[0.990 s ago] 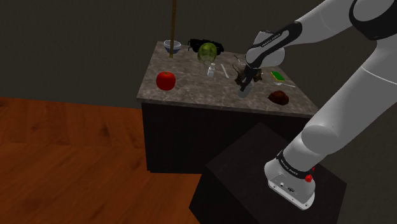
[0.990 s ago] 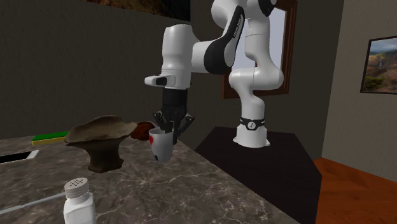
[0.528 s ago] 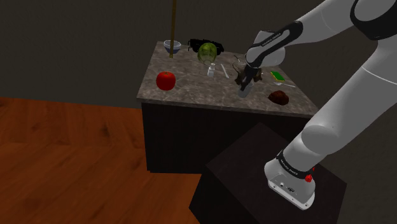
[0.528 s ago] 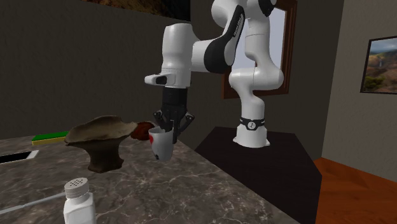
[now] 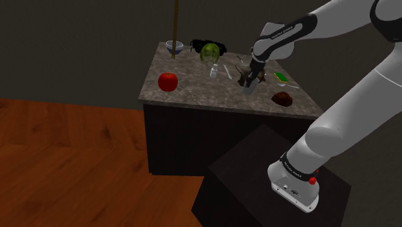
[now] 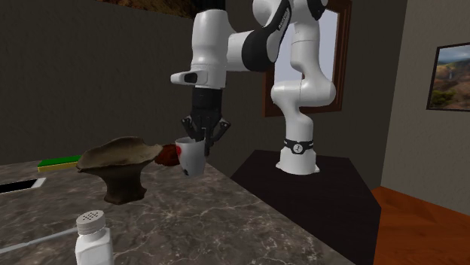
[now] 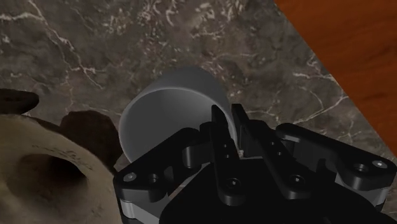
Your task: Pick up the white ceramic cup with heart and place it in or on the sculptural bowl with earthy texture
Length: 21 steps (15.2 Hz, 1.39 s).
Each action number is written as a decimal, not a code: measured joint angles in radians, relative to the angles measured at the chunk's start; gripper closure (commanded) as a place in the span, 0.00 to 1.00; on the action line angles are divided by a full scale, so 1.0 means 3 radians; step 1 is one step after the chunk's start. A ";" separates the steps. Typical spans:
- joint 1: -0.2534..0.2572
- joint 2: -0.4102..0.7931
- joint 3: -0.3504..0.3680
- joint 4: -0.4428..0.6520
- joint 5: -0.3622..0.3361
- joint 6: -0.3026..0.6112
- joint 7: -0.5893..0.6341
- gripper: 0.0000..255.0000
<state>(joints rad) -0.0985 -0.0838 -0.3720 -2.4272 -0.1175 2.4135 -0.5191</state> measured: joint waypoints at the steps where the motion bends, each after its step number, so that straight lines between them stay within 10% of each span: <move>1: 0.0000 -0.0039 0.0005 0.0019 -0.0014 -0.0056 0.0011 1.00; 21: -0.0001 -0.0492 0.0084 0.0531 -0.0106 -0.1007 0.0062 1.00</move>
<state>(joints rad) -0.0987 -0.2315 -0.3467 -2.2679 -0.1493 2.1114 -0.5005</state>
